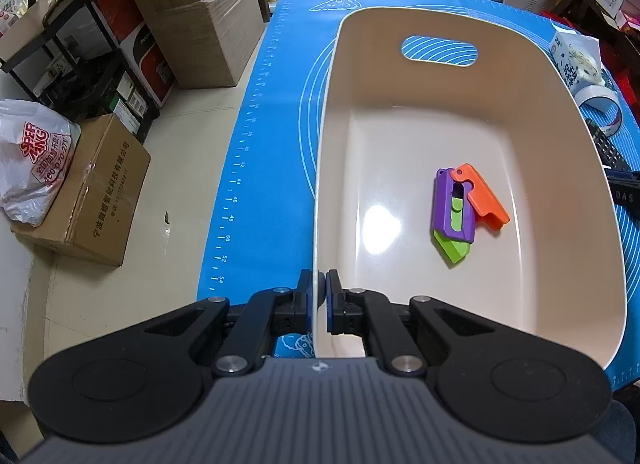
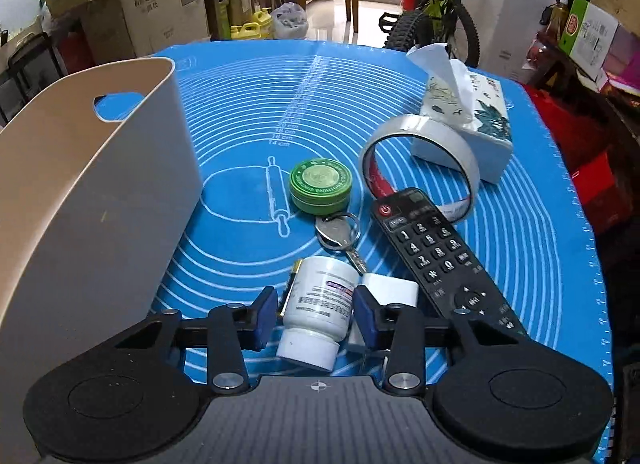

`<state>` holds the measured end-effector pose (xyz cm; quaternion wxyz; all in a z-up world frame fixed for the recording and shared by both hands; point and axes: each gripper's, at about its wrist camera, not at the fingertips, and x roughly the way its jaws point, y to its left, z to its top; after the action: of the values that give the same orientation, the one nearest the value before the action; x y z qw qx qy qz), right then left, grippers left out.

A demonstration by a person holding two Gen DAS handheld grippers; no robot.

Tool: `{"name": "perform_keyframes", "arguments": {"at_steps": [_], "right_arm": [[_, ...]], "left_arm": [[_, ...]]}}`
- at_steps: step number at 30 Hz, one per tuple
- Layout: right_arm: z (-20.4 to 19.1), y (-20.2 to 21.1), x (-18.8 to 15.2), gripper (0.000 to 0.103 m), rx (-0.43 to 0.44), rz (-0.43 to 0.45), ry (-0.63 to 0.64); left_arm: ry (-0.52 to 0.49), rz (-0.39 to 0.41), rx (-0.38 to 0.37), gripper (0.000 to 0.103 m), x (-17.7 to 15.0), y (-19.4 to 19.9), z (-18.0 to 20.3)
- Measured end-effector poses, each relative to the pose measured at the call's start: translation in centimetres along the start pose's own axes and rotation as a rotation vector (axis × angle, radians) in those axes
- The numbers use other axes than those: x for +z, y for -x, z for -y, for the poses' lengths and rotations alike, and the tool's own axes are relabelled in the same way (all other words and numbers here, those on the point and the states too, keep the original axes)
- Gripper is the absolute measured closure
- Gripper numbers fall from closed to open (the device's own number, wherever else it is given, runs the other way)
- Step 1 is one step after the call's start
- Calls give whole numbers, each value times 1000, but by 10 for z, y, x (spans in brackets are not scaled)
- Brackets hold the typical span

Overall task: Organize rigid objects
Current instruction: 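Grasp the white pill bottle with the right gripper, then carry the pill bottle into the basket and release it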

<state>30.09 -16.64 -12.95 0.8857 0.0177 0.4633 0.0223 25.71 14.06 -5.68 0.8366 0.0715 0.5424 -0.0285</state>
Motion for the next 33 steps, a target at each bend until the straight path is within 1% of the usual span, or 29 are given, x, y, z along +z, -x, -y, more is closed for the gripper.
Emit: {"name": "perform_keyframes", "arguments": {"at_steps": [3,7,8,9,10,13,20,24,30,33], "right_arm": [[0,-3,2,52,2,-7,-15],[-7,-9,3,51,-30,-18,35],[-9,-11,3,54,-38,-27,47],[-10,-16,2,61,-32,-58,49],[-9,-21,0,60,-31,-80,44],[-8,-20,-2,60,-35,-65,37],[0,3,9,60,-31,-1,-43],[1,22,20,60,-5,49,-82],[-13,49,41,60,39,128,-96],[-25,65,50,60,83,171,-95]], "left_arm": [[3,-2,-2,96,0,0,0],[4,-1,-2,96,0,0,0],[4,-1,-2,96,0,0,0],[4,-1,-2,96,0,0,0],[4,-1,-2,96,0,0,0],[6,-1,-2,96,0,-1,0],[8,0,-2,96,0,0,0],[7,0,-1,96,0,0,0],[11,1,0,95,-1,0,-1],[14,2,1,95,-1,0,-1]]}}
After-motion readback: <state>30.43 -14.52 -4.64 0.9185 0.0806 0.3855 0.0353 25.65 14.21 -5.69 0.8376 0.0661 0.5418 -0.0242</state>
